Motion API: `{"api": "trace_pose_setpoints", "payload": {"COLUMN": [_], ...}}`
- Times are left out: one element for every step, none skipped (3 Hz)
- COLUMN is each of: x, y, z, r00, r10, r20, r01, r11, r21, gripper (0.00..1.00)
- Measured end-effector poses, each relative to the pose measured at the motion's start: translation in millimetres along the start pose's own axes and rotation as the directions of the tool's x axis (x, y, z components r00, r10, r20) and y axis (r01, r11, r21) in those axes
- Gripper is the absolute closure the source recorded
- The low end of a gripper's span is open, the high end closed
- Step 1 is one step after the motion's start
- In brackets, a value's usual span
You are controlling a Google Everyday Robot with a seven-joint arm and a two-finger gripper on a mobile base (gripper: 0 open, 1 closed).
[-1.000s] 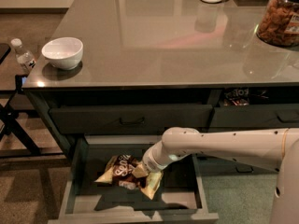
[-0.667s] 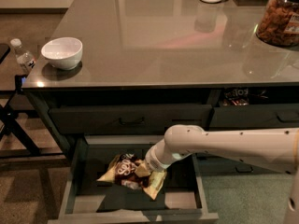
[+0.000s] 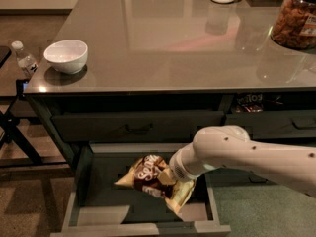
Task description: Pick brown chip bag from middle drawer and place on counter
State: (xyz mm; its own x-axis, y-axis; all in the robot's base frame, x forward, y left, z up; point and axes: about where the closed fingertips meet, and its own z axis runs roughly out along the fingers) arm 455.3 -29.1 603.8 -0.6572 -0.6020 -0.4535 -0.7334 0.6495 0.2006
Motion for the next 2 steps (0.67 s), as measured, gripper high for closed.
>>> {"api": "trace_pose_setpoints", "payload": {"x": [-8.9,-8.4], "y": [-0.7,-0.6], "z": [-13.5,-12.6], "r00": [1.000,1.000], "r10": [-0.020,-0.019], "r20": [0.014,0.014], "r01": [0.020,0.019], "r11": [0.9994,0.9994], "r21": [0.030,0.028], "gripper": [1.00,1.00]}}
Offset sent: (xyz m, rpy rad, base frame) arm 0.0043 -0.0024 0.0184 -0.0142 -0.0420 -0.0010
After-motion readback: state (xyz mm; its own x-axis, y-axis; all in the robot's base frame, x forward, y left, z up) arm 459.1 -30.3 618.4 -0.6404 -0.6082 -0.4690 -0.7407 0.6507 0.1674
